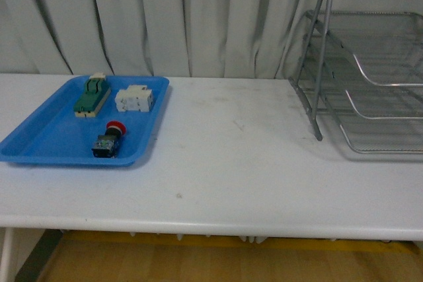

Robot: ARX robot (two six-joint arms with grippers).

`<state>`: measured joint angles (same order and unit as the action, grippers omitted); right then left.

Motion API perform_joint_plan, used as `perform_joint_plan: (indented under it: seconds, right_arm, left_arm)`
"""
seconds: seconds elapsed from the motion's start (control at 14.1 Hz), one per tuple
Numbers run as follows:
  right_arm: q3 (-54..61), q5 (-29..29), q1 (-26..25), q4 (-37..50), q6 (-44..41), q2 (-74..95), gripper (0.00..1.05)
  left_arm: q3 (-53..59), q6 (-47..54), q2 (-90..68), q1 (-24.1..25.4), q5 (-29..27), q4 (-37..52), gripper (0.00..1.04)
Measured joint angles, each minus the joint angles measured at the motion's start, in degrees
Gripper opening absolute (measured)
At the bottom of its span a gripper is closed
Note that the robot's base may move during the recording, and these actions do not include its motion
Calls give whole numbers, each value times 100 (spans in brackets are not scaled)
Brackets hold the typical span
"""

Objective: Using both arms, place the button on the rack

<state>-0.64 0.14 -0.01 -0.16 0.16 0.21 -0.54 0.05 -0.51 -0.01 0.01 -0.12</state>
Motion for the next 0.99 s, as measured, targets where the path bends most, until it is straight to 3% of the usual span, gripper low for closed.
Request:
perform_joint_plan:
  seconds: [0.99]
  right_arm:
    - [0, -2, 0, 0, 0, 0, 98]
  left_arm:
    - [0, 0, 0, 0, 0, 0, 98]
